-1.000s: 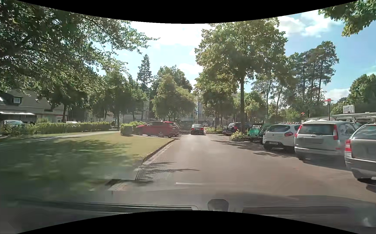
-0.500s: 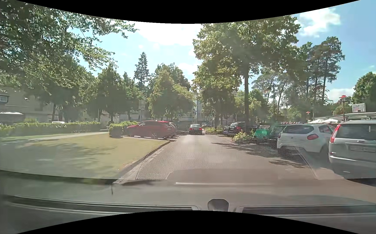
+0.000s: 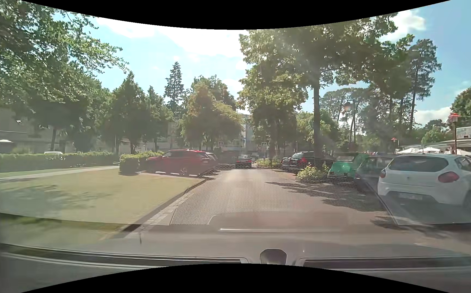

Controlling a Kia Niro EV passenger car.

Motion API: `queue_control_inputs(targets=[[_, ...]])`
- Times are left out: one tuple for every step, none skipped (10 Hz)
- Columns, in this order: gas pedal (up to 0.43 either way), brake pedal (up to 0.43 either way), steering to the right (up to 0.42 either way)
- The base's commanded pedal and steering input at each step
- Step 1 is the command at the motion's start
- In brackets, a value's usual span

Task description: Follow the waypoints while adhering to traffic rules and regulations

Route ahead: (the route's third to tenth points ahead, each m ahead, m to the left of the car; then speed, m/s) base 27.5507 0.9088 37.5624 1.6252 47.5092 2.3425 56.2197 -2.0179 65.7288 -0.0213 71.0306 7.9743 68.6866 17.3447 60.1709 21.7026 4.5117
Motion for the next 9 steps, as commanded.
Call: queue_control_inputs(targets=[[0.0, 0.006, 0.006], [0.0, 0.006, 0.006], [0.0, 0.006, 0.005], [0.0, 0.006, 0.004], [0.0, 0.006, 0.004], [0.0, 0.006, 0.004], [0.0, 0.006, 0.004], [0.0, 0.006, 0.003], [0.0, 0.0, 0.003]])
